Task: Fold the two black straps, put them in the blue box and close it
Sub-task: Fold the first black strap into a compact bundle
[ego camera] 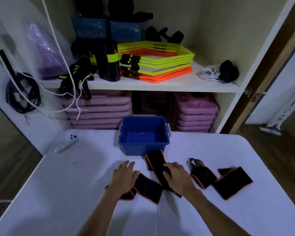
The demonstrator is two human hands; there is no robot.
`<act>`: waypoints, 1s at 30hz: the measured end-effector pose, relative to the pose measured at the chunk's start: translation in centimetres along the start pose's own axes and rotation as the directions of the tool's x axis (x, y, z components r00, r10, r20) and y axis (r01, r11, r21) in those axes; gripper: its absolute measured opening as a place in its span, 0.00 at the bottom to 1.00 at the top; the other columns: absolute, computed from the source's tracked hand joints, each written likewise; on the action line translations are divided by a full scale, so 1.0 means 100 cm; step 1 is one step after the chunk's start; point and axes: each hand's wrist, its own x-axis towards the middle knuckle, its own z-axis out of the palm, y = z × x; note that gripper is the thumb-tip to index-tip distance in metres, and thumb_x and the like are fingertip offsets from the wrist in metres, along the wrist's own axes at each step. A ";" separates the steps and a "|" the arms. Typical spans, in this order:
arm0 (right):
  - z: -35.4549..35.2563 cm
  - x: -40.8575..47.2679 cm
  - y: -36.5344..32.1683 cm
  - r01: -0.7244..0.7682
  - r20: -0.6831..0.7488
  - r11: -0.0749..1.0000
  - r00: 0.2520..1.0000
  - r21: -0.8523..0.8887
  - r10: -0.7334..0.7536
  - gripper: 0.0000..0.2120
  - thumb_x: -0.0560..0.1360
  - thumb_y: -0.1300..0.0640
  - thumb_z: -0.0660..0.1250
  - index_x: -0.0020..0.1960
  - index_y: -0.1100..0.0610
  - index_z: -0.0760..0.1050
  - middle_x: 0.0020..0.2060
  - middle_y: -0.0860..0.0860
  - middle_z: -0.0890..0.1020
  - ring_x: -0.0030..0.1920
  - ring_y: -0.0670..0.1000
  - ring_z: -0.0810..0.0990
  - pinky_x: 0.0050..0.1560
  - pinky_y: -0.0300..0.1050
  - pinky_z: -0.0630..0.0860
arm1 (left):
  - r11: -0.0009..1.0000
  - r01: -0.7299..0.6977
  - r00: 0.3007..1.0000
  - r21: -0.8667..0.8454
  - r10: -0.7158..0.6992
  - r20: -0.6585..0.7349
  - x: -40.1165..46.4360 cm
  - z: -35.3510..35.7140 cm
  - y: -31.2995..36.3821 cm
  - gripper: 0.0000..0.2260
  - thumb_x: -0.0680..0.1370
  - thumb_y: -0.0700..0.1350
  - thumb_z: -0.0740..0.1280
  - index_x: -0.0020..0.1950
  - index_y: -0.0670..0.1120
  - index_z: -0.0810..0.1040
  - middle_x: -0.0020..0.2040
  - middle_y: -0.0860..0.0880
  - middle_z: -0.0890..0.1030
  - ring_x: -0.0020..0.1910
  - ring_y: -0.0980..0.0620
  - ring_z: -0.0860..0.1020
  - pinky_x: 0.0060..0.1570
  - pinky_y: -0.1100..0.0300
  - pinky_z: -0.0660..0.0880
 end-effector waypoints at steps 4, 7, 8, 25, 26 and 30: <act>0.021 -0.005 0.006 -0.034 0.106 0.995 0.993 -0.091 0.043 0.18 0.80 0.51 0.58 0.69 0.53 0.68 0.61 0.56 0.74 0.63 0.58 0.70 0.60 0.53 0.71 | 0.998 0.054 0.997 0.026 -0.055 0.059 -0.006 0.024 -0.014 0.23 0.81 0.56 0.54 0.74 0.48 0.62 0.75 0.45 0.62 0.71 0.42 0.64 0.67 0.47 0.65; 0.041 -0.010 0.005 0.014 0.139 0.988 0.990 -0.156 0.008 0.18 0.80 0.50 0.58 0.68 0.52 0.69 0.62 0.54 0.72 0.66 0.57 0.67 0.62 0.51 0.69 | 0.994 0.107 0.994 0.031 -0.105 -0.041 -0.012 0.036 -0.021 0.23 0.81 0.57 0.53 0.74 0.48 0.62 0.75 0.46 0.63 0.73 0.44 0.63 0.69 0.47 0.62; 0.046 -0.012 0.004 0.034 0.133 0.986 0.991 -0.164 -0.012 0.18 0.79 0.50 0.59 0.69 0.51 0.69 0.63 0.54 0.72 0.68 0.57 0.66 0.63 0.51 0.68 | 0.986 0.166 0.982 0.033 -0.162 -0.097 -0.015 0.036 -0.024 0.23 0.81 0.57 0.52 0.74 0.48 0.63 0.75 0.46 0.64 0.73 0.44 0.62 0.70 0.46 0.60; 0.110 -0.034 0.005 0.147 0.239 0.930 0.969 -0.336 -0.067 0.25 0.74 0.47 0.56 0.70 0.50 0.70 0.68 0.60 0.74 0.69 0.63 0.71 0.64 0.68 0.69 | 0.976 0.149 0.979 0.158 -0.122 -0.165 -0.057 0.096 -0.030 0.30 0.70 0.38 0.68 0.72 0.37 0.66 0.75 0.37 0.62 0.76 0.39 0.55 0.72 0.42 0.55; 0.111 -0.034 0.007 0.150 0.232 0.927 0.970 -0.345 -0.071 0.25 0.75 0.47 0.55 0.70 0.50 0.70 0.69 0.60 0.73 0.70 0.63 0.71 0.65 0.68 0.67 | 0.977 0.139 0.982 0.160 -0.116 -0.147 -0.058 0.100 -0.032 0.30 0.71 0.38 0.68 0.72 0.37 0.65 0.76 0.37 0.61 0.77 0.40 0.53 0.72 0.43 0.54; 0.111 -0.035 0.012 0.176 0.197 0.922 0.974 -0.346 -0.112 0.24 0.76 0.47 0.58 0.71 0.49 0.69 0.70 0.59 0.72 0.72 0.61 0.68 0.68 0.68 0.63 | 0.959 0.150 0.981 0.240 -0.115 -0.153 -0.043 0.098 -0.057 0.23 0.75 0.42 0.61 0.69 0.36 0.69 0.75 0.36 0.62 0.77 0.39 0.55 0.74 0.43 0.48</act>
